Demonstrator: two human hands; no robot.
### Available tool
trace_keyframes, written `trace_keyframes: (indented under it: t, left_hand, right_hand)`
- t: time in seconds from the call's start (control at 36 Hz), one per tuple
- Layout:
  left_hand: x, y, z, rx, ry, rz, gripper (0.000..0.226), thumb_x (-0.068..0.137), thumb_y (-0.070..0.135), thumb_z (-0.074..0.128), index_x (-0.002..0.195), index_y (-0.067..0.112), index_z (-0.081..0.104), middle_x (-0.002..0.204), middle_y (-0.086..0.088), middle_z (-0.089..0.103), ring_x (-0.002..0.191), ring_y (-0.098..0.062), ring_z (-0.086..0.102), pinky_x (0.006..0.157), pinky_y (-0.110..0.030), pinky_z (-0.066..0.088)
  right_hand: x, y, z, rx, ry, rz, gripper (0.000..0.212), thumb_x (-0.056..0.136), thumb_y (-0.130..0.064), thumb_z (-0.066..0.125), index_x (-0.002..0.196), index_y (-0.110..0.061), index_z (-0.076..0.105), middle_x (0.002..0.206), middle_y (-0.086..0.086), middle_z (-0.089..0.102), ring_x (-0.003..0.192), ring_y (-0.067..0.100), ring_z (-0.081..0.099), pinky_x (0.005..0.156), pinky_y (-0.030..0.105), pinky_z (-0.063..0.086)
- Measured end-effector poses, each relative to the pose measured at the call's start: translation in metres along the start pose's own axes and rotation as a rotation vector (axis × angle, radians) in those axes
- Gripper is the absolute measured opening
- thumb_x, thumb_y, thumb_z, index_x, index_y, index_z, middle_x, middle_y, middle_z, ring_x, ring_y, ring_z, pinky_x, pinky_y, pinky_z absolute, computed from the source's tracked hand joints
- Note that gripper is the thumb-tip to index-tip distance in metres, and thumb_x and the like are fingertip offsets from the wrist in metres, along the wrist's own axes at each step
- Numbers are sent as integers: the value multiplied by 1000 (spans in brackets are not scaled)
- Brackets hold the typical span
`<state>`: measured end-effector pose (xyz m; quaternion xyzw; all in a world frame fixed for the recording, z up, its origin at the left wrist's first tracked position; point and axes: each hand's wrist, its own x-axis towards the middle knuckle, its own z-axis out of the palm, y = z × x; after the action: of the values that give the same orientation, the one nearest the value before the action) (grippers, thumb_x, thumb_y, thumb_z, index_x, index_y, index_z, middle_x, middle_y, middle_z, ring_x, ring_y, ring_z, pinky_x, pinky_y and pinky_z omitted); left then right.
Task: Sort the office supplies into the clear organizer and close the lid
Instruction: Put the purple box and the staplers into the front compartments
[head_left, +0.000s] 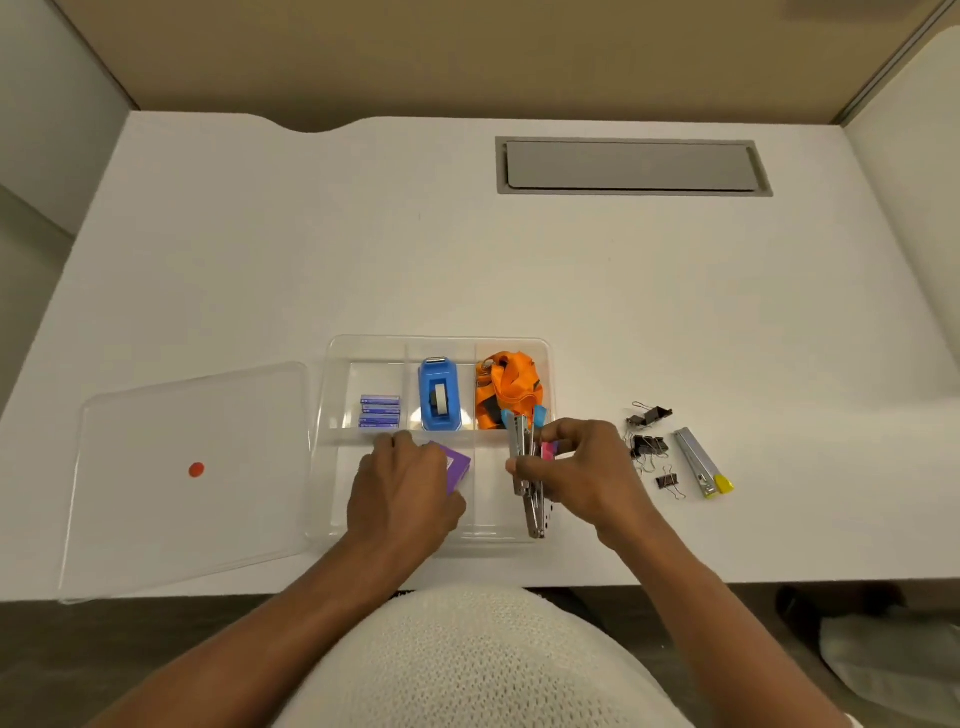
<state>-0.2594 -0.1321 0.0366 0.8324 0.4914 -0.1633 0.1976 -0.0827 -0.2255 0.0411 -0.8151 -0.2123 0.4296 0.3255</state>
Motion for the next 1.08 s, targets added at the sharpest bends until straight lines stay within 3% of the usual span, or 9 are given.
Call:
trace_keyframes:
  t: [0.11, 0.17, 0.22, 0.28, 0.42, 0.5, 0.69, 0.92, 1.08]
  left_hand:
    - [-1, 4, 6, 138, -28, 6, 65, 87, 44, 76, 141, 15, 53, 136, -8, 58, 126, -24, 55, 95, -32, 53]
    - [0, 6, 10, 178, -33, 33, 56, 88, 40, 74, 136, 15, 57, 129, -8, 61, 121, -24, 56, 91, -32, 54]
    - [1, 9, 12, 216, -41, 46, 53, 89, 37, 73, 134, 14, 58, 127, -9, 62, 118, -25, 57, 89, -33, 53]
    - [5, 12, 14, 255, -46, 52, 53, 90, 33, 72, 136, 11, 56, 126, -11, 62, 116, -26, 59, 87, -33, 54]
    - [12, 18, 22, 280, -65, 42, 56, 92, 32, 71, 138, 5, 53, 125, -14, 62, 112, -27, 62, 83, -32, 55]
    - [13, 19, 29, 264, -92, 49, 59, 93, 34, 71, 141, 6, 50, 130, -14, 61, 115, -27, 61, 88, -33, 55]
    - [13, 7, 37, 119, -146, 8, 73, 94, 44, 70, 151, 10, 38, 145, -12, 54, 130, -25, 54, 103, -35, 50]
    - [17, 2, 30, 256, -172, 95, 59, 89, 51, 72, 135, 18, 58, 125, -4, 67, 113, -23, 65, 83, -30, 51]
    - [26, 0, 27, 248, -126, 142, 55, 89, 39, 77, 135, 16, 57, 131, -6, 65, 116, -23, 65, 92, -32, 53]
  right_hand:
    - [-2, 8, 12, -53, 12, 8, 36, 69, -37, 94, 95, -25, 71, 100, -3, 70, 76, 15, 76, 75, 43, 65]
    - [-3, 10, 17, -89, 32, 9, 34, 70, -39, 93, 92, -30, 69, 88, -14, 66, 65, 6, 72, 62, 26, 61]
    - [-3, 11, 23, -141, 53, 8, 33, 70, -42, 92, 91, -33, 67, 77, -21, 60, 58, 0, 66, 50, 14, 45]
    - [-2, 12, 29, -179, 61, 11, 36, 71, -43, 91, 97, -31, 69, 75, -24, 55, 62, -1, 61, 52, 16, 42]
    - [5, 12, 36, -263, 73, 22, 45, 73, -42, 89, 112, -28, 71, 93, -10, 68, 76, 8, 66, 72, 30, 58]
    - [8, 10, 39, -328, 93, 11, 47, 73, -43, 88, 114, -27, 72, 106, -5, 74, 78, 10, 64, 71, 29, 55]
    - [10, 6, 43, -482, 184, -29, 48, 73, -46, 84, 116, -27, 69, 111, -1, 71, 89, 19, 69, 69, 29, 51]
    - [4, 2, 53, -617, 223, -87, 46, 84, -47, 76, 122, -25, 63, 114, 3, 61, 93, 21, 66, 68, 28, 43]
    - [1, 4, 60, -659, 241, -107, 45, 86, -44, 73, 125, -23, 62, 117, 5, 60, 97, 24, 66, 72, 32, 48]
